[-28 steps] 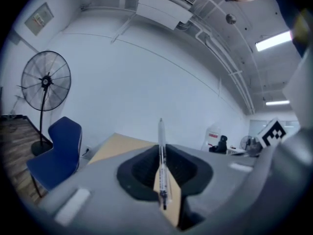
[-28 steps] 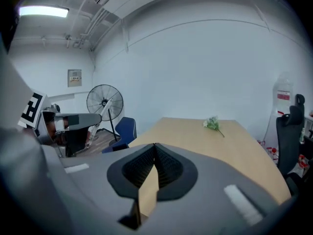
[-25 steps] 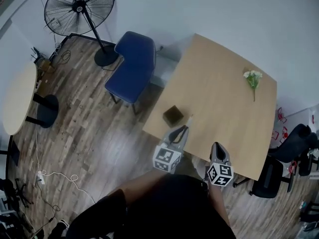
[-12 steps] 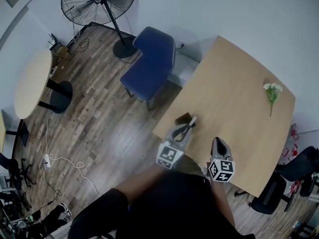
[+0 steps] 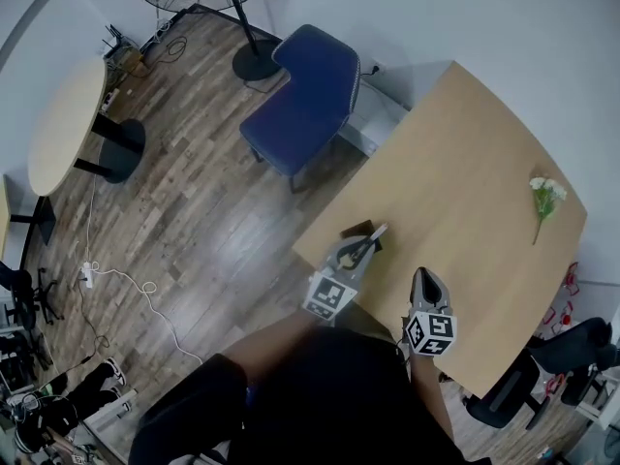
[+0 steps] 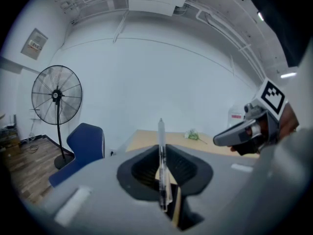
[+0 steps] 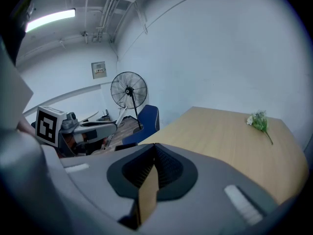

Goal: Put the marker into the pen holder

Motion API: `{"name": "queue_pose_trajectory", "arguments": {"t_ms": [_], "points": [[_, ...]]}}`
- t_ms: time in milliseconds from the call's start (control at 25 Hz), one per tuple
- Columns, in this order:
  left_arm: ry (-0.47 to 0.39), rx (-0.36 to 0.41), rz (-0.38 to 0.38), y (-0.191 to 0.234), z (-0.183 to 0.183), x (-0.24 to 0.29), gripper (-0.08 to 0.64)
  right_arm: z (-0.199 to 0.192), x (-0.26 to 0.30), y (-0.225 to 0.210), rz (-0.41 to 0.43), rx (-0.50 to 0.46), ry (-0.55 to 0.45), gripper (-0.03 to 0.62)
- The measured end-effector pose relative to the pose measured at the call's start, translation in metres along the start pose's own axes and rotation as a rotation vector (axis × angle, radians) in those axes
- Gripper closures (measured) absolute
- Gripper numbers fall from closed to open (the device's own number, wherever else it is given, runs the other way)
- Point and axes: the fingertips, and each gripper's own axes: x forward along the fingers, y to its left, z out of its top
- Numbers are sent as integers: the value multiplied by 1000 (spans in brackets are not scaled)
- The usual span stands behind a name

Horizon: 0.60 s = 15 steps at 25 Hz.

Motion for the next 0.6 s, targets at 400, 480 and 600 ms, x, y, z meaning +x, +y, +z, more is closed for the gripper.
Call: {"name": "queue_pose_trajectory", "arguments": {"t_ms": [400,480,600], "points": [[44,48,-13,6,-37,32,515,-6,19,-15,8,-34,49,589],[56,42,-4,10,-46,34,517,-7,21,-17,5,-33,55,589],[59,53,2,9,-53,39,517,-12,24,-22,4,-31,64,589]]}}
